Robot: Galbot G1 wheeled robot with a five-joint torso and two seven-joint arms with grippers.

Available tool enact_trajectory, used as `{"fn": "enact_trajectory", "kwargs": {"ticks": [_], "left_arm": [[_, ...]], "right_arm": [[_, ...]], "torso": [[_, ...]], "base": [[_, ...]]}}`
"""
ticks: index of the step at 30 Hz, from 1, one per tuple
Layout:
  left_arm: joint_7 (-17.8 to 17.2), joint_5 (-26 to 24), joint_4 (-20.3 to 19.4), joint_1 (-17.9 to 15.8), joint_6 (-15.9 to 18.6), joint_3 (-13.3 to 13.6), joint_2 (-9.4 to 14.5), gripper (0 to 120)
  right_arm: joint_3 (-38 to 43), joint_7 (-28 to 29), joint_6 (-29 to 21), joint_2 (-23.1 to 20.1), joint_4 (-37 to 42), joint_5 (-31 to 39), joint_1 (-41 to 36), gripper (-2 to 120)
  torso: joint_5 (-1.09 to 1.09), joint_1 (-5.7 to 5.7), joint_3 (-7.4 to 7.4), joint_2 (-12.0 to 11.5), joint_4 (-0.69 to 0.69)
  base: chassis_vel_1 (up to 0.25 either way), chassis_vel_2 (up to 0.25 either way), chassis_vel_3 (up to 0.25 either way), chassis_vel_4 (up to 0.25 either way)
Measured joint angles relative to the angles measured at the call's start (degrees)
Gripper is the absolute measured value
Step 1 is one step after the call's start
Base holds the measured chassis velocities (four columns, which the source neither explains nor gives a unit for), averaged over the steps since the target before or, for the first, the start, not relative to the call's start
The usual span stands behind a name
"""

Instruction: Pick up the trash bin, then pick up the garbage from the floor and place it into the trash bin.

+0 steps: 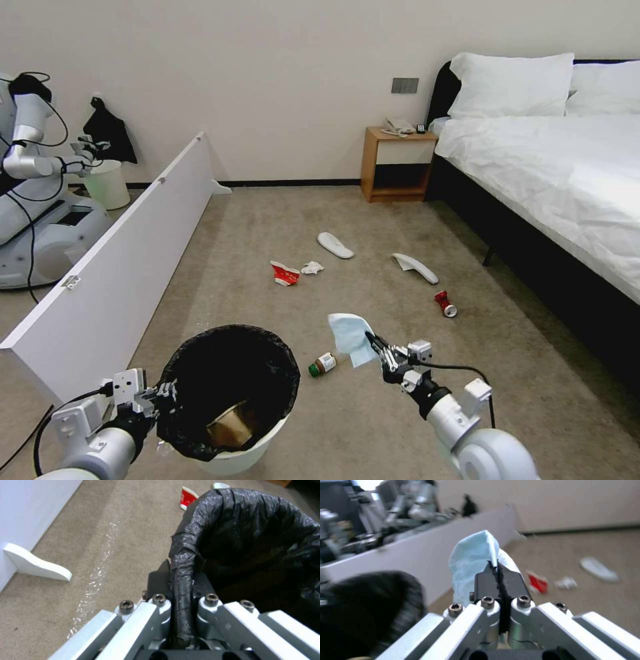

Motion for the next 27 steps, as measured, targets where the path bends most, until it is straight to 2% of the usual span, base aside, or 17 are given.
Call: {"fn": "enact_trajectory", "kwargs": {"ticks": [3, 6, 12, 17, 27], "left_arm": [[0.05, 0.16, -0.06, 0.16, 0.0, 0.0, 0.07, 4], [0.1, 0.4, -0.45, 0.62, 0.05, 0.26, 0.16, 4], [0.09, 0.43, -0.98, 0.71, 0.23, 1.01, 0.11, 4], [0.08, 0.44, -1.31, 0.91, 0.37, 1.43, 0.12, 4], [0.25, 0.29, -1.68, 1.28, 0.42, 1.55, 0.33, 4]], "right_arm": [[-0.17, -1.0, 0.05, -2.48, 2.22, 0.31, 0.18, 0], [-1.31, -2.79, 0.36, -7.81, 7.12, 6.0, 3.07, 0], [-4.84, -6.39, 1.22, -11.65, 9.52, 13.76, 8.18, 0], [-9.57, -11.13, 2.38, -13.12, 8.95, 17.1, 13.69, 0], [-18.5, -17.83, 2.76, -12.72, 6.27, 20.17, 23.07, 0]], "torso": [[-0.02, 0.0, 0.0, 0.0, -0.01], [-0.02, 0.0, 0.0, 0.0, 0.0], [-0.01, 0.0, 0.0, 0.0, -0.01], [-0.01, 0.0, 0.01, 0.0, -0.01], [-0.02, 0.0, 0.01, -0.01, -0.01]], "base": [[0.0, 0.0, 0.0, 0.0], [0.0, 0.0, 0.0, 0.0], [0.0, 0.0, 0.0, 0.0], [0.0, 0.0, 0.0, 0.0], [0.0, 0.0, 0.0, 0.0]]}}
